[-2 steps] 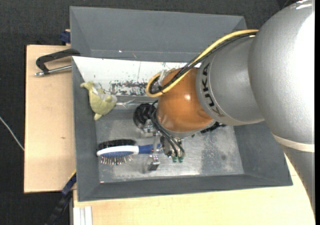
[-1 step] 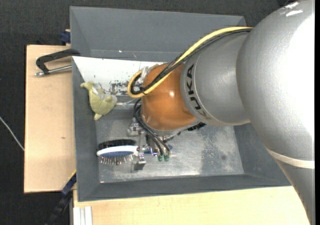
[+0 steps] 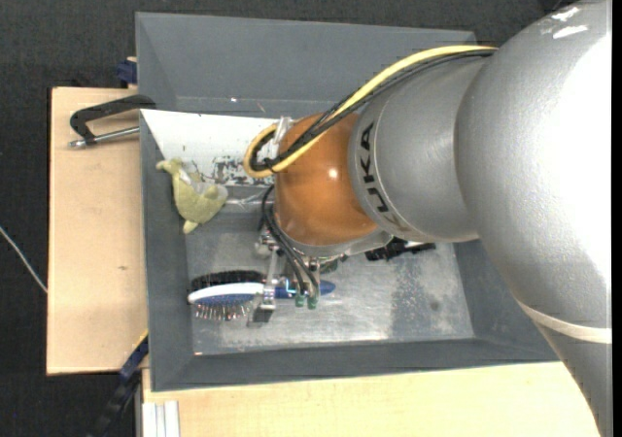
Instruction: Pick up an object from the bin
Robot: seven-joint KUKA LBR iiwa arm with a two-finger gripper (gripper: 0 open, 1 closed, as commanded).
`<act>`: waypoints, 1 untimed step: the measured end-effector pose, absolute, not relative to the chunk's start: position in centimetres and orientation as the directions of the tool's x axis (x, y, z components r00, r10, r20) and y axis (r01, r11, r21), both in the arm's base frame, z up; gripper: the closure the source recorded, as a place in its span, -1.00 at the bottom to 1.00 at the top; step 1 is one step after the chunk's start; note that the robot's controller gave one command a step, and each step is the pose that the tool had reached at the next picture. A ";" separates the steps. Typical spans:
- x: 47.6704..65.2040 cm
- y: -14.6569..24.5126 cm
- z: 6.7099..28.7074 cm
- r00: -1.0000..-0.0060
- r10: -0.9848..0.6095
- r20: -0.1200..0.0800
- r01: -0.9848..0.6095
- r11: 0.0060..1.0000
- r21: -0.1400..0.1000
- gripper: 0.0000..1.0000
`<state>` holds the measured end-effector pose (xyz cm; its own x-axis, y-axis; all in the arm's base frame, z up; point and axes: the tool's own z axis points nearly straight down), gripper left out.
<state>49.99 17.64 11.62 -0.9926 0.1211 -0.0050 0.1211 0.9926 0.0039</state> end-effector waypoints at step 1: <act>49.5 16.7 7.2 -0.979 0.206 -0.001 0.206 0.979 0.003 -1.00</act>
Offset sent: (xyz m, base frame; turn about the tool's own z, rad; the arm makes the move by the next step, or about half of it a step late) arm -0.0059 -0.0111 -0.0462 0.0874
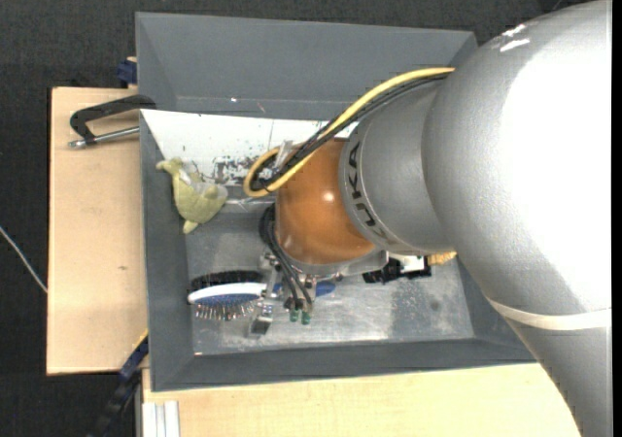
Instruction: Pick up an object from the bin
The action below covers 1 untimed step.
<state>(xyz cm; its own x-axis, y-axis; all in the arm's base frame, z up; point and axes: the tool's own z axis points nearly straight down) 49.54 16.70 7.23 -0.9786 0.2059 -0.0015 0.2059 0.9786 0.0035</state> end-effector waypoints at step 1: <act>49.6 16.8 7.4 -0.979 0.204 -0.002 0.204 0.979 0.003 -1.00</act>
Offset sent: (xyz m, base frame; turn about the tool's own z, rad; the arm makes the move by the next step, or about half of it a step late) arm 0.0000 0.0000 0.0000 0.0000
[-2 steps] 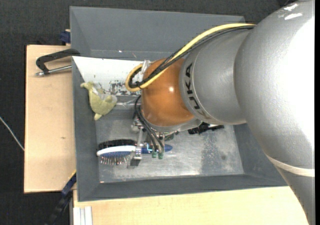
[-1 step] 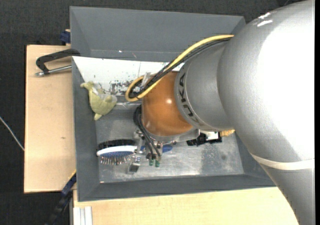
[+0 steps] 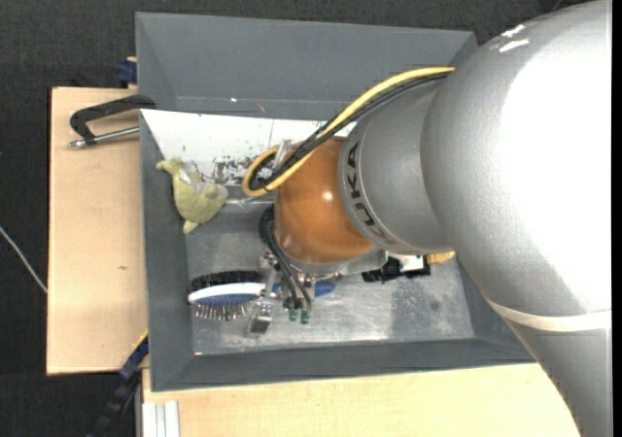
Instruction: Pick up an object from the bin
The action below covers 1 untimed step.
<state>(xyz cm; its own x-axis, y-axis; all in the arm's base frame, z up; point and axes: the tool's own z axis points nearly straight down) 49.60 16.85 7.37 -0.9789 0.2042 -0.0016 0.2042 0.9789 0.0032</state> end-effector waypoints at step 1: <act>49.7 16.8 7.7 -0.979 0.204 -0.001 0.204 0.979 0.003 1.00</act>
Offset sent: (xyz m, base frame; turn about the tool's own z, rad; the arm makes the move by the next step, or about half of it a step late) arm 0.0000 0.0000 0.0000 0.0000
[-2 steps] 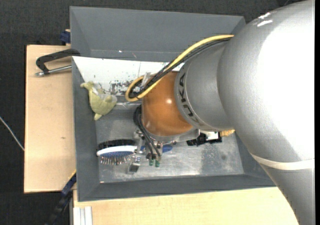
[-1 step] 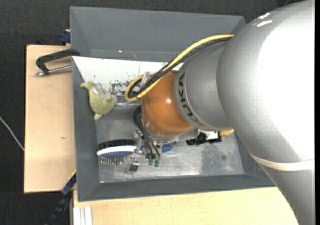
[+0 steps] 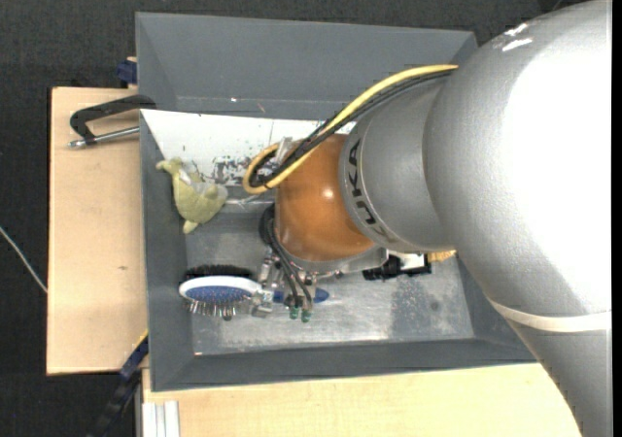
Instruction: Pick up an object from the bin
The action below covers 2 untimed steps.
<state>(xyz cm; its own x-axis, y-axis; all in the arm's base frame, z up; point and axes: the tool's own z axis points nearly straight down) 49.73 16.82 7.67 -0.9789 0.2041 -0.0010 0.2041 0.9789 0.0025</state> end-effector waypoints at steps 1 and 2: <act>49.9 16.9 14.5 -0.979 0.203 -0.008 0.203 0.979 0.006 1.00; 50.0 17.0 15.9 -0.979 0.201 -0.004 0.201 0.979 0.004 1.00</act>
Offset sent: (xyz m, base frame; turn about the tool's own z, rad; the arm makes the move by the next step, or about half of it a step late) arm 0.0001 0.0000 0.0638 0.0000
